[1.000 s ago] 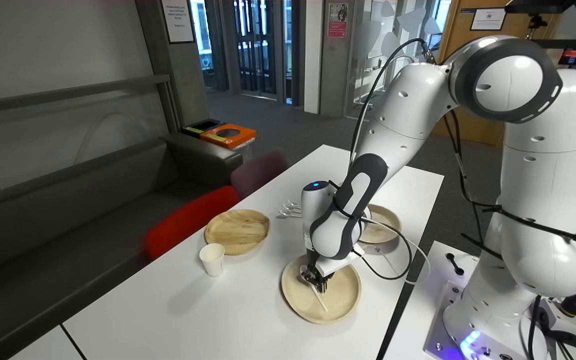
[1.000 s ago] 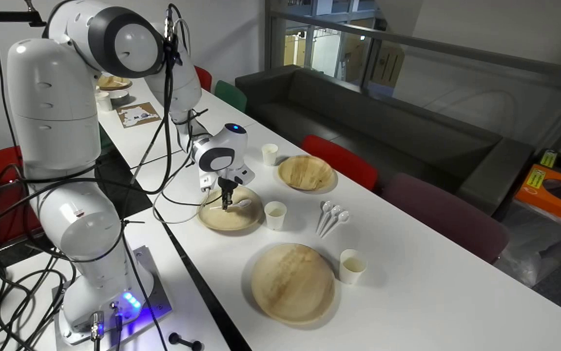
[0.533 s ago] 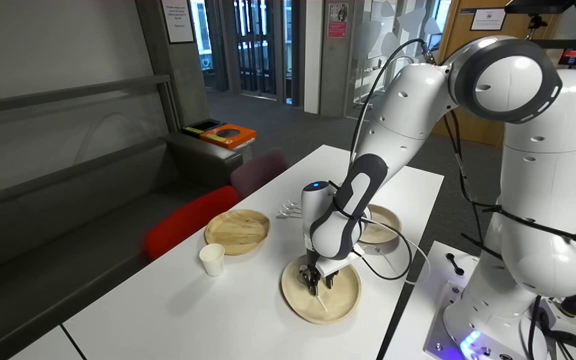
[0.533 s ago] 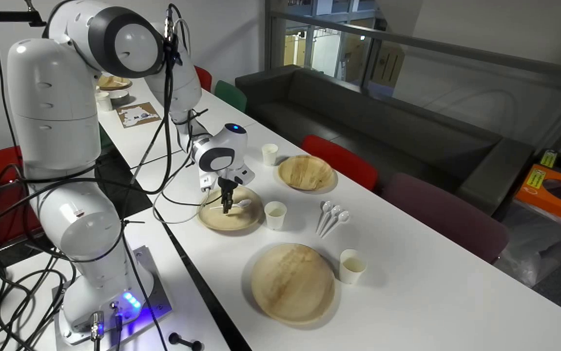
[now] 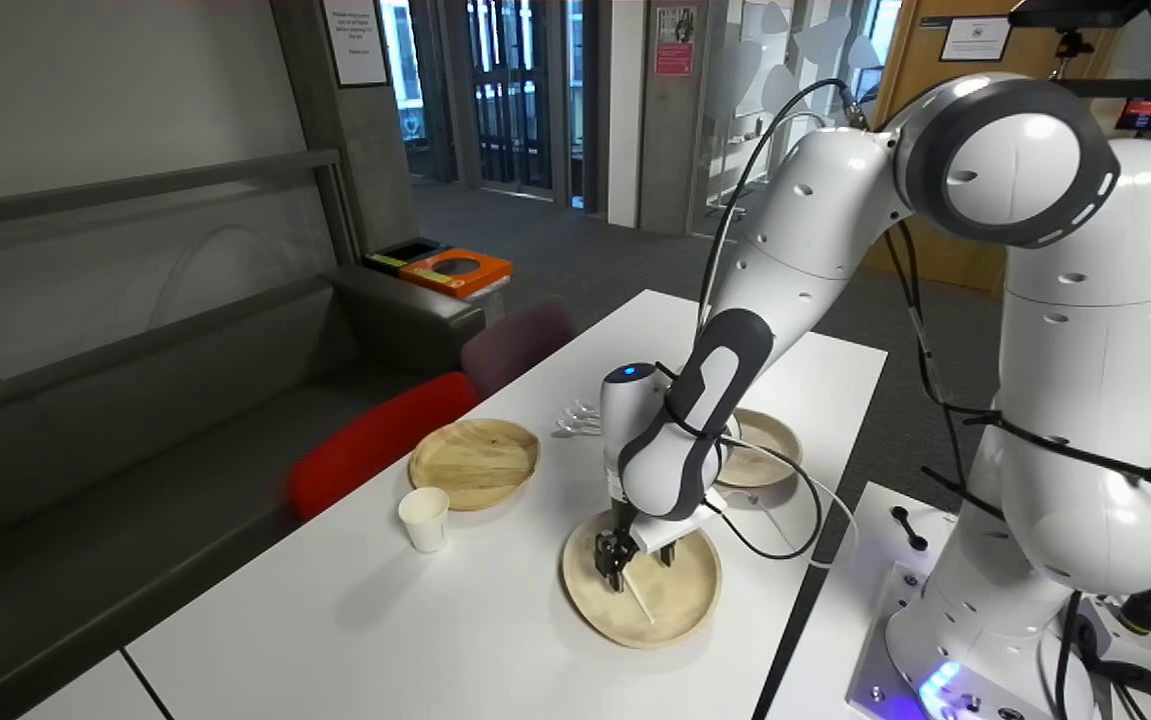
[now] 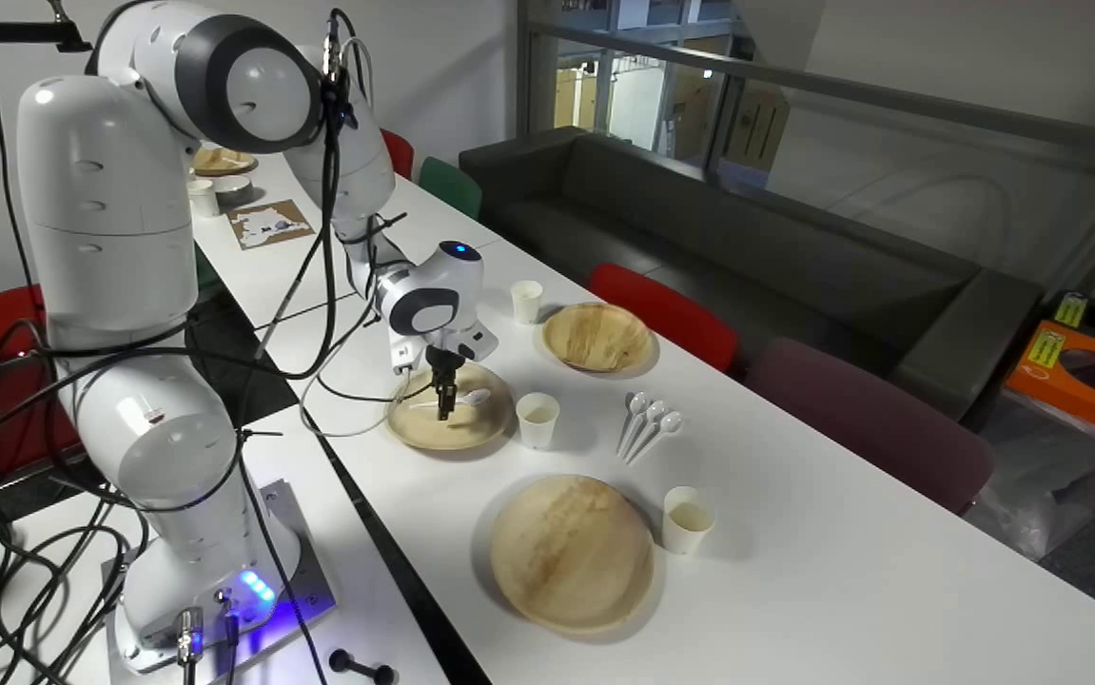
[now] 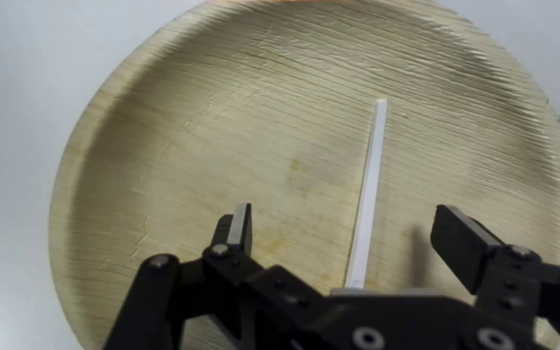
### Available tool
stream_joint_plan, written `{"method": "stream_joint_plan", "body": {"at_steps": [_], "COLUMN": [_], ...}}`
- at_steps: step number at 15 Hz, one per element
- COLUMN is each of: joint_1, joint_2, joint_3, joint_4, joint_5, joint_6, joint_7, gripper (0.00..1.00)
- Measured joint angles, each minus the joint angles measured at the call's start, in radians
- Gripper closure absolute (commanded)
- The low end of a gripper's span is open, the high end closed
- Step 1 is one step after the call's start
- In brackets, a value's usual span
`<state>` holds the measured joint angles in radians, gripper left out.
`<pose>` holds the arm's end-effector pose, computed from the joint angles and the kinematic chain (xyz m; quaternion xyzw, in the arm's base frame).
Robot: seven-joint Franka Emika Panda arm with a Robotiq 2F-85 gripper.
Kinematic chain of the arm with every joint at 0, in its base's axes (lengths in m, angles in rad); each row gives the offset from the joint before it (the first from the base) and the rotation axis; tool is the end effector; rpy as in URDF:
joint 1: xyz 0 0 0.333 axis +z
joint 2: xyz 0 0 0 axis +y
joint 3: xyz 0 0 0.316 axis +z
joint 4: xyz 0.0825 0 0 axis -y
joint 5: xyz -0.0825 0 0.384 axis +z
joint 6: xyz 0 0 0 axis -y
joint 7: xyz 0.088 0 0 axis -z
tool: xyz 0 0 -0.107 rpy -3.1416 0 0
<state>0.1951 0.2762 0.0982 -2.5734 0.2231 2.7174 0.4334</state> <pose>0.4107 0.1191 0.1530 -0.9811 0.1743 0.0806 0.0255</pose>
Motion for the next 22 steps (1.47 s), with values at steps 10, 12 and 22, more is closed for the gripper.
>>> {"method": "stream_joint_plan", "body": {"at_steps": [10, 12, 22], "joint_1": [0.001, 0.002, 0.004], "joint_2": [0.026, 0.030, 0.035], "joint_3": [0.000, 0.000, -0.002], "joint_4": [0.021, 0.021, 0.022], "joint_5": [-0.017, -0.017, -0.020], "joint_6": [0.000, 0.000, 0.000], "joint_7": [0.000, 0.000, 0.002], "gripper": [0.00, 0.07, 0.95]}}
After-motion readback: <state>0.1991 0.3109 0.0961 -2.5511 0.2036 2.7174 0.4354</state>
